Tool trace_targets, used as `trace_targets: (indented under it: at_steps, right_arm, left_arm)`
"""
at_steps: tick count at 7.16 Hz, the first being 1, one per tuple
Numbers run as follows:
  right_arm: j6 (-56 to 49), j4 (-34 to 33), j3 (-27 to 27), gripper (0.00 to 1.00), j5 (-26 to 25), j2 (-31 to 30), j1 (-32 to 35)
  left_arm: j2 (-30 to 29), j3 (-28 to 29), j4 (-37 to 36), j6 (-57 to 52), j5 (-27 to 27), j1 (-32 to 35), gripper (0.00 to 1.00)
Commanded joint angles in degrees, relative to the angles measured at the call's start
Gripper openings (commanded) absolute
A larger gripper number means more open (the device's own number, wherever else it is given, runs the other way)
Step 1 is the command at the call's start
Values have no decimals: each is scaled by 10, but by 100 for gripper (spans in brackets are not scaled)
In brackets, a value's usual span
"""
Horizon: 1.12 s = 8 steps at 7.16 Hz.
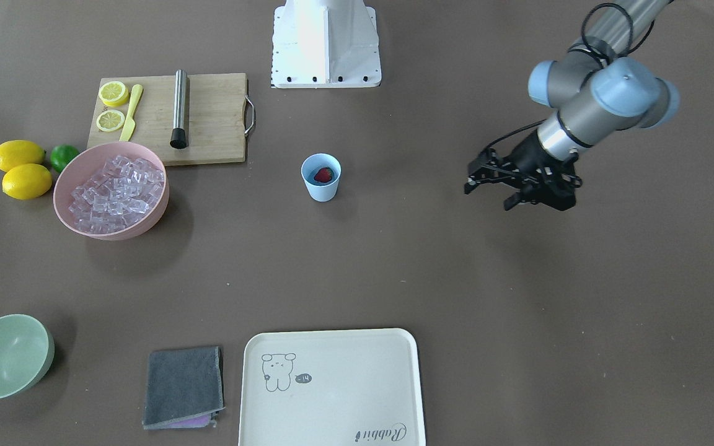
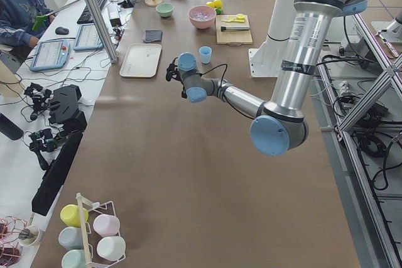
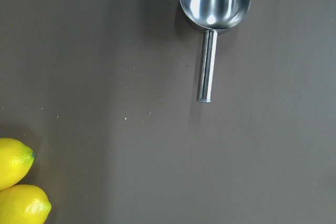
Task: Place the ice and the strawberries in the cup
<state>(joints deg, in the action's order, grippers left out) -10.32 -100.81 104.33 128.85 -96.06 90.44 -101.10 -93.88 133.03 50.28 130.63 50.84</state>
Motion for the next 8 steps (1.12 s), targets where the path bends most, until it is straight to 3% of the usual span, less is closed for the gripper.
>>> trace_targets:
  at_steps: [1, 3, 6, 7, 8]
  right_arm:
    - [0, -1, -1, 100, 0, 0, 0]
    - [0, -1, -1, 100, 0, 0, 0]
    - [-1, 0, -1, 100, 0, 0, 0]
    - [-1, -1, -1, 100, 0, 0, 0]
    - [0, 0, -2, 100, 0, -5, 0]
  left_arm:
    - [92, 8, -43, -231, 73, 143, 98]
    - [112, 5, -177, -425, 91, 242, 98]
    - [107, 4, -367, -625, 93, 355, 98]
    - [105, 4, -404, -659, 83, 376, 98]
    - [114, 0, -398, -697, 22, 385, 98]
